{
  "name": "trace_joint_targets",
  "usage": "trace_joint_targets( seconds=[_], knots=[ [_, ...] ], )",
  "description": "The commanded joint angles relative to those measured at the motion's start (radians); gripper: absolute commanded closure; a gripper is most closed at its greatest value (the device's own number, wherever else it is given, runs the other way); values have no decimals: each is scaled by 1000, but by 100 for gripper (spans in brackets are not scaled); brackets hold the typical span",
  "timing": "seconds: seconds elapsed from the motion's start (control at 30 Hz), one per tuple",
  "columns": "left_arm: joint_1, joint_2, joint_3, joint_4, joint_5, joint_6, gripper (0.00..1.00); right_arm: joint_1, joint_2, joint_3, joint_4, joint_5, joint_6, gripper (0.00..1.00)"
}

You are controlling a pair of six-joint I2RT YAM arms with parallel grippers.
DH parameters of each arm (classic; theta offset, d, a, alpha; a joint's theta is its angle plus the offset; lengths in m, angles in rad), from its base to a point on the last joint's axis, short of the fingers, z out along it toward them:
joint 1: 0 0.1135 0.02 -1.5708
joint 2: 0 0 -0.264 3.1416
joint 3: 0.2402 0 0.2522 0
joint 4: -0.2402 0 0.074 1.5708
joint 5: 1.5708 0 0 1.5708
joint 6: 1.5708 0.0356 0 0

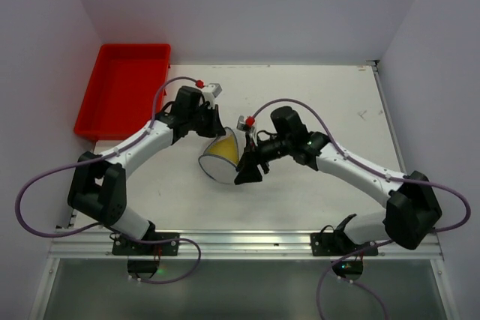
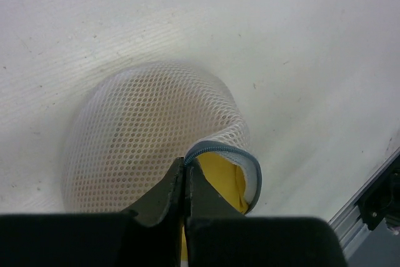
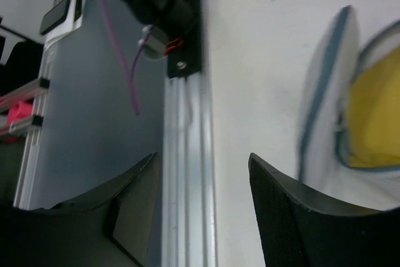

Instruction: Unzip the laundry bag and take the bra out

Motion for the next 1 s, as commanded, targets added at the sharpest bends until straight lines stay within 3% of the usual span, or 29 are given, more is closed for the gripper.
trace_joint_targets(
  seconds=[0.0, 0.1, 0.33, 0.4, 0.47, 0.53, 0.63, 0.77, 0.97],
  knots=[
    [-3, 16, 50, -6, -20, -61, 100, 102, -93, -57, -82, -45, -50, 40],
    [-3, 16, 51, 2, -12, -90, 100, 165, -83, -88, -169, 27, -57, 42],
    [0, -7, 52, -20, -18, -146, 100, 169, -109, -151, -173, 156, 19, 49],
    [3, -25, 51, -40, -38, -166, 100, 167, -136, -140, -188, 279, 68, 48],
    [2, -54, 41, -38, -44, -210, 100, 167, -187, -125, -190, 401, 120, 41],
    [3, -86, 15, -23, -34, -265, 100, 167, -210, -95, -190, 619, 246, 25],
    [-1, -131, -31, 17, -11, -339, 100, 167, -193, -71, -185, 821, 435, 15],
    [-4, -209, -112, 84, -50, -451, 100, 167, -115, -94, -112, 903, 689, 16],
    [-9, -283, -313, 248, -84, -601, 100, 167, -83, -211, 72, 915, 861, 25]
  ],
)
